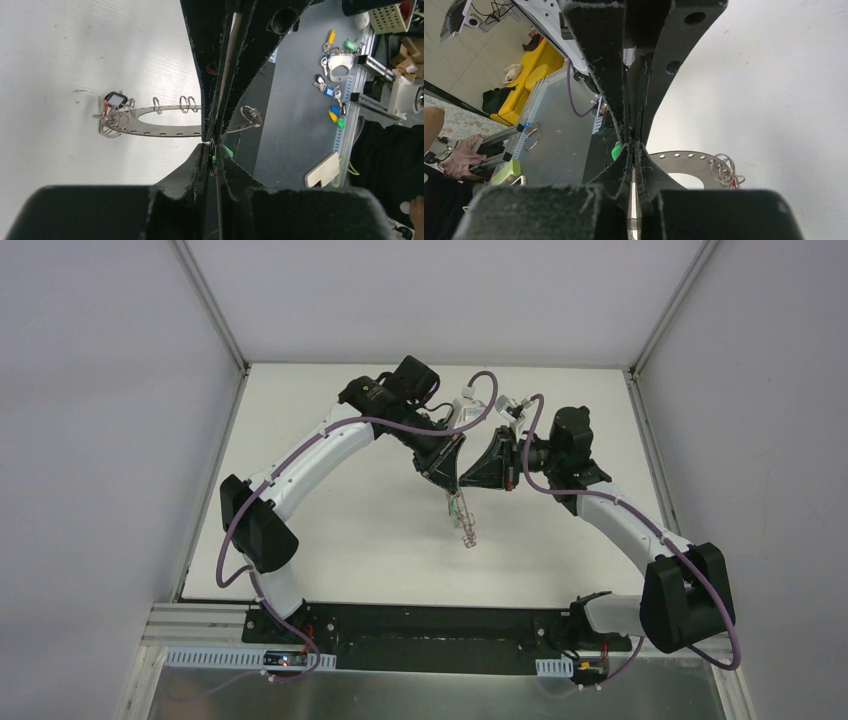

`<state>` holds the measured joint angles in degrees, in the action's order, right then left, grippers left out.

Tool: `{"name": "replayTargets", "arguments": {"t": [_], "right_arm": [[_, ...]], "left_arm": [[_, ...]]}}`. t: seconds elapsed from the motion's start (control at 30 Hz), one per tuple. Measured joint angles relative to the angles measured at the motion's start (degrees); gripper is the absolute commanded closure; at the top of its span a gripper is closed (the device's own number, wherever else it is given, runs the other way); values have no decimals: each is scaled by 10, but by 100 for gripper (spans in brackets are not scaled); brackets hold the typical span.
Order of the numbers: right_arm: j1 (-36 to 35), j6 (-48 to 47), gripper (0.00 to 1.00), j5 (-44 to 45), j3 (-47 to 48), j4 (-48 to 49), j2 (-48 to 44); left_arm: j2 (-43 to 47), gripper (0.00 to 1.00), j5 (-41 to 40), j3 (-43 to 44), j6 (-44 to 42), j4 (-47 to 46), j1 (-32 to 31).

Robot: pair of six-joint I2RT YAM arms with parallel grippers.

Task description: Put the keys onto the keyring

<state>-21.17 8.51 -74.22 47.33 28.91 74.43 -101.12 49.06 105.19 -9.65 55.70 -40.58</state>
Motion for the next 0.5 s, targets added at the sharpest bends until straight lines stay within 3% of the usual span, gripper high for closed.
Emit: {"name": "replayTargets", "arguments": {"t": [0.23,0.5], "right_arm": [[2,1,100,2,0,0,0],[8,38,100,5,0,28,0]], "left_arm": [[3,64,0,-2,-19,-5,0],[44,61,19,-44,-23,-50,14]]}}
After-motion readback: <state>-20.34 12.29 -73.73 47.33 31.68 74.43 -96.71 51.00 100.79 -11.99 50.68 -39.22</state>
